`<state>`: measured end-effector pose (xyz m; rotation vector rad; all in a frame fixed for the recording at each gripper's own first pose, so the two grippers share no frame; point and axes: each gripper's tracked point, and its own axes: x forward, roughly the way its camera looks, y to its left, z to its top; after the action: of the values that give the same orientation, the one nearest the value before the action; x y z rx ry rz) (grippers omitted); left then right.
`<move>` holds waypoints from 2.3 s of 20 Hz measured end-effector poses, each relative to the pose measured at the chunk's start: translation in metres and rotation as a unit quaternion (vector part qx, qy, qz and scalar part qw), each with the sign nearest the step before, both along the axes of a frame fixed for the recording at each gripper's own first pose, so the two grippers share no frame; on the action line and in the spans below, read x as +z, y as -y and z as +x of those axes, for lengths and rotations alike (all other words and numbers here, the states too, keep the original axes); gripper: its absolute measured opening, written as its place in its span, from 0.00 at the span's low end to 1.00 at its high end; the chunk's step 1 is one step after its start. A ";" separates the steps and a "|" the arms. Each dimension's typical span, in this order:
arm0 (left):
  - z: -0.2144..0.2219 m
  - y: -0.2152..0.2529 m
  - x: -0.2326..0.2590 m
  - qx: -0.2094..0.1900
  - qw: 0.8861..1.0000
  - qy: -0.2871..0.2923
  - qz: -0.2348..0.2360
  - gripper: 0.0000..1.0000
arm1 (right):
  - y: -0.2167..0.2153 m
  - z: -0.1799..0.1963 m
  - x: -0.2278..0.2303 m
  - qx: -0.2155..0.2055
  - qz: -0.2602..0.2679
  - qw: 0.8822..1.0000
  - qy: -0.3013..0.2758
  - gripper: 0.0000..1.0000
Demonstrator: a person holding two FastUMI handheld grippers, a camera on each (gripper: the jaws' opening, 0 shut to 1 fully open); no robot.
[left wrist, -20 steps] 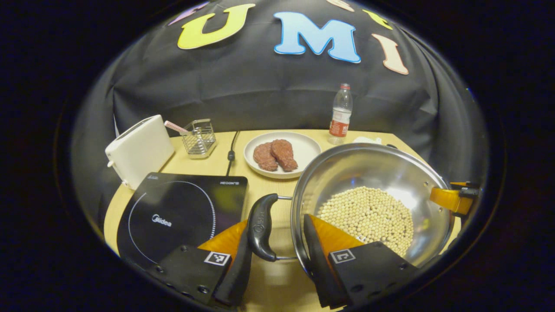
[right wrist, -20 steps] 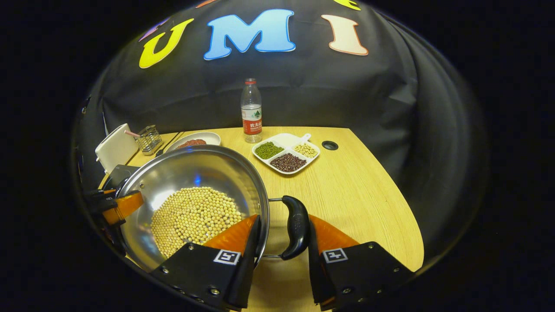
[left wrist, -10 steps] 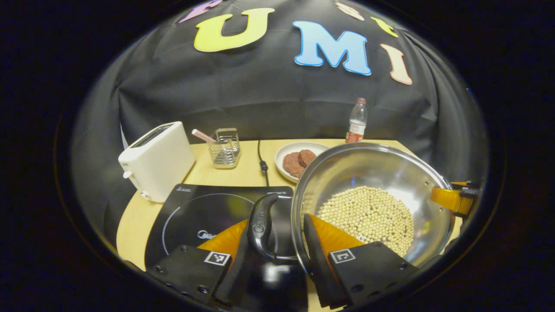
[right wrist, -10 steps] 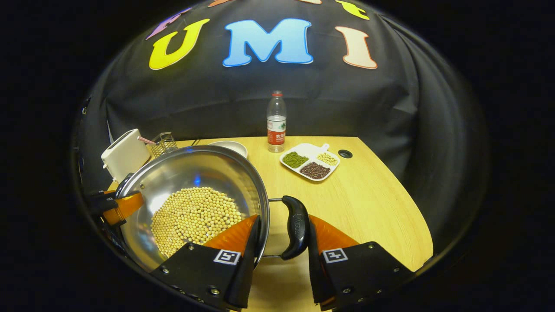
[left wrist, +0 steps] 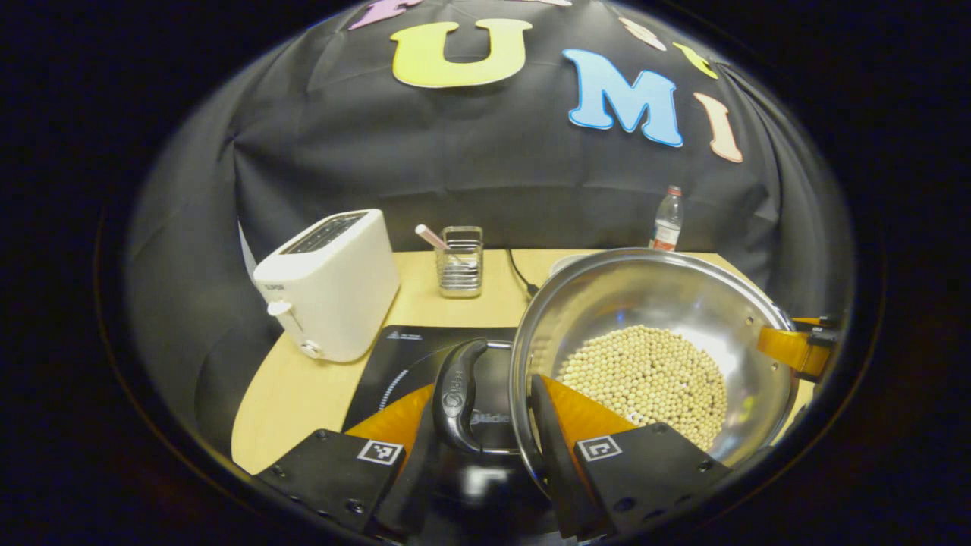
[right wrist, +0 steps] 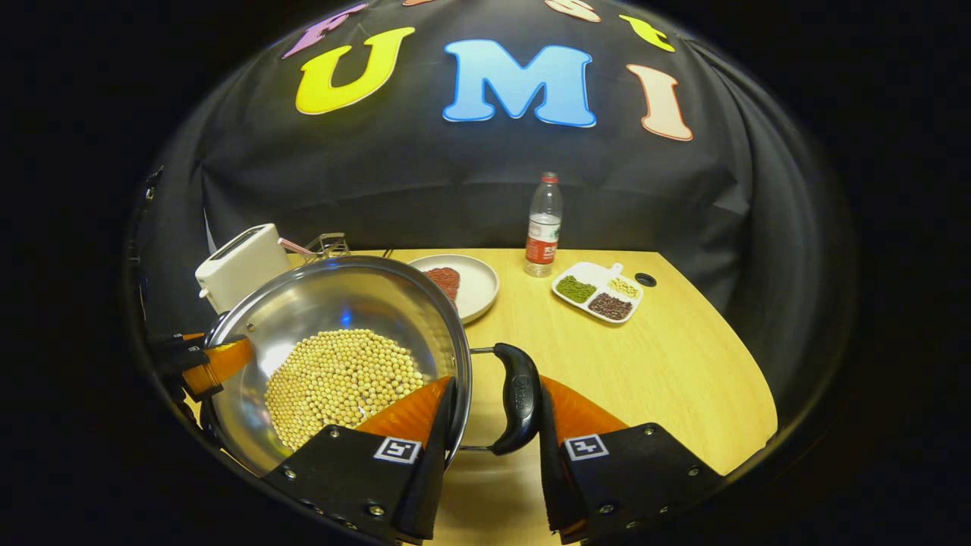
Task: First push the handle of the pot to place it horizontally, then grasp the pot with both hands and set it on the induction cooktop.
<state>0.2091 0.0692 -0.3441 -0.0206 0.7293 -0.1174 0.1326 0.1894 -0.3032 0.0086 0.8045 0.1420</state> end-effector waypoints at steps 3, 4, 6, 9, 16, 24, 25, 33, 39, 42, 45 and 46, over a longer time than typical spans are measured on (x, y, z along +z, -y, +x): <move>0.003 -0.031 -0.007 0.007 1.000 -0.004 0.001 0.69 | -0.030 -0.002 0.000 0.004 0.003 1.000 0.001 0.54; 0.003 -0.042 -0.010 0.010 1.000 -0.005 0.003 0.69 | -0.040 -0.002 -0.001 0.006 0.003 1.000 0.001 0.54; 0.006 -0.062 -0.016 0.016 1.000 -0.009 0.007 0.69 | -0.059 -0.002 -0.004 0.012 0.005 1.000 -0.002 0.54; 0.008 -0.089 -0.025 0.025 1.000 -0.014 0.011 0.69 | -0.085 -0.004 -0.008 0.020 0.009 1.000 -0.007 0.54; 0.015 -0.124 -0.036 0.037 0.999 -0.014 0.013 0.69 | -0.119 0.000 -0.021 0.023 0.032 0.999 -0.022 0.48; 0.025 -0.115 0.076 0.063 0.986 0.140 0.071 1.00 | -0.045 0.031 0.082 0.007 0.034 0.989 0.146 0.96; 0.021 -0.100 0.095 0.060 0.984 0.157 0.067 0.98 | -0.027 0.029 0.099 0.002 0.030 0.985 0.167 0.96; -0.056 0.039 0.221 0.070 0.968 0.242 0.015 0.94 | 0.120 -0.030 0.183 0.001 -0.001 0.964 0.264 0.96; -0.132 0.098 0.298 0.063 0.952 0.301 0.001 1.00 | 0.192 -0.073 0.228 -0.008 0.006 0.953 0.302 0.96; -0.158 0.102 0.314 0.049 0.947 0.316 0.016 1.00 | 0.205 -0.087 0.243 -0.018 0.016 0.949 0.314 0.96; -0.174 0.099 0.316 0.045 0.948 0.316 0.016 1.00 | 0.207 -0.097 0.251 -0.023 0.020 0.947 0.319 0.96; -0.178 0.095 0.318 0.048 0.946 0.319 0.014 1.00 | 0.202 -0.098 0.256 -0.021 0.022 0.945 0.325 0.96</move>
<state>0.0314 -0.0261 -0.0256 0.0091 0.0796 -0.0157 0.0343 -0.0129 -0.0473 0.0190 0.1395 0.1127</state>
